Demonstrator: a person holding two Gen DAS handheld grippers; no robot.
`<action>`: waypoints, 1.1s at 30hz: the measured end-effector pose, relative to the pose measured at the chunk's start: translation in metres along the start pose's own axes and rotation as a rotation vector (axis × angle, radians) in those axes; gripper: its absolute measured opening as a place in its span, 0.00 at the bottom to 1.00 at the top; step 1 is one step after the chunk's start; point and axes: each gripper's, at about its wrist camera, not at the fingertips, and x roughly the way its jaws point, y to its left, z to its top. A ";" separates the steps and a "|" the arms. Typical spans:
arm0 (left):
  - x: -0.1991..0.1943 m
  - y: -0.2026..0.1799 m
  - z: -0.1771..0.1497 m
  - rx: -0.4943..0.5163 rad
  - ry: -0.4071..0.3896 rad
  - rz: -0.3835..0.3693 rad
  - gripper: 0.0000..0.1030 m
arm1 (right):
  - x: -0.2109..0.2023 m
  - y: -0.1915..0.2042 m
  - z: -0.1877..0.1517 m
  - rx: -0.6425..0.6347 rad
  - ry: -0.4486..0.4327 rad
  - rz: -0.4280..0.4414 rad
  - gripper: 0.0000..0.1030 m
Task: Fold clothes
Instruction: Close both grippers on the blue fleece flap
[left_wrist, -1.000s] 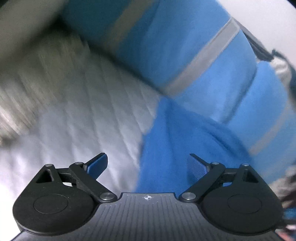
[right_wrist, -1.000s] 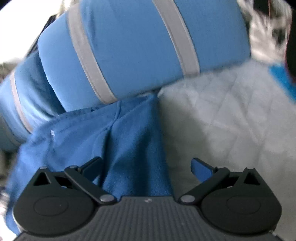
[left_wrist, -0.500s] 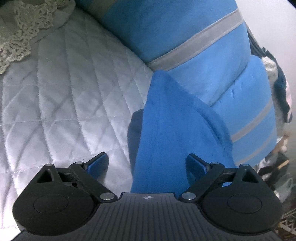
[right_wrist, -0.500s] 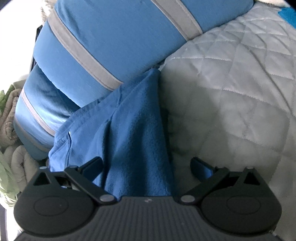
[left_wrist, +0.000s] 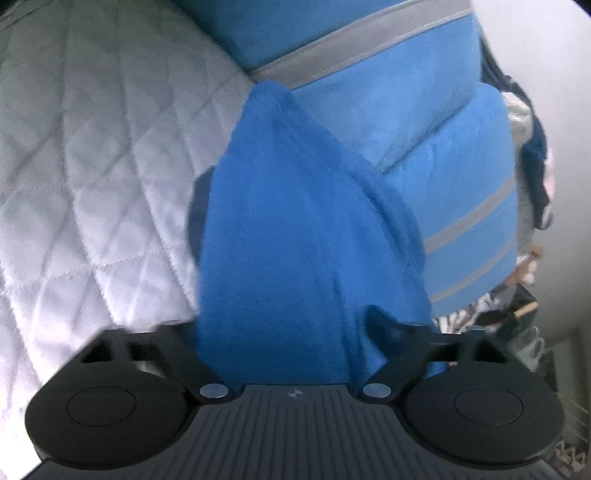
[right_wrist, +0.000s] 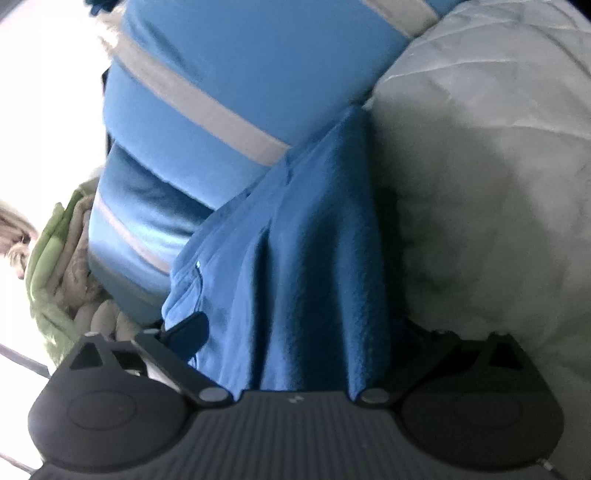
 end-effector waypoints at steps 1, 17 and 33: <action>-0.001 -0.004 -0.001 0.015 -0.012 0.016 0.46 | 0.001 0.002 -0.001 -0.013 0.001 -0.027 0.73; -0.068 -0.071 0.000 0.189 -0.236 0.251 0.16 | -0.006 0.064 -0.018 -0.074 -0.087 -0.037 0.26; -0.198 -0.066 0.022 0.183 -0.596 0.455 0.14 | 0.108 0.170 -0.078 -0.145 0.088 0.101 0.23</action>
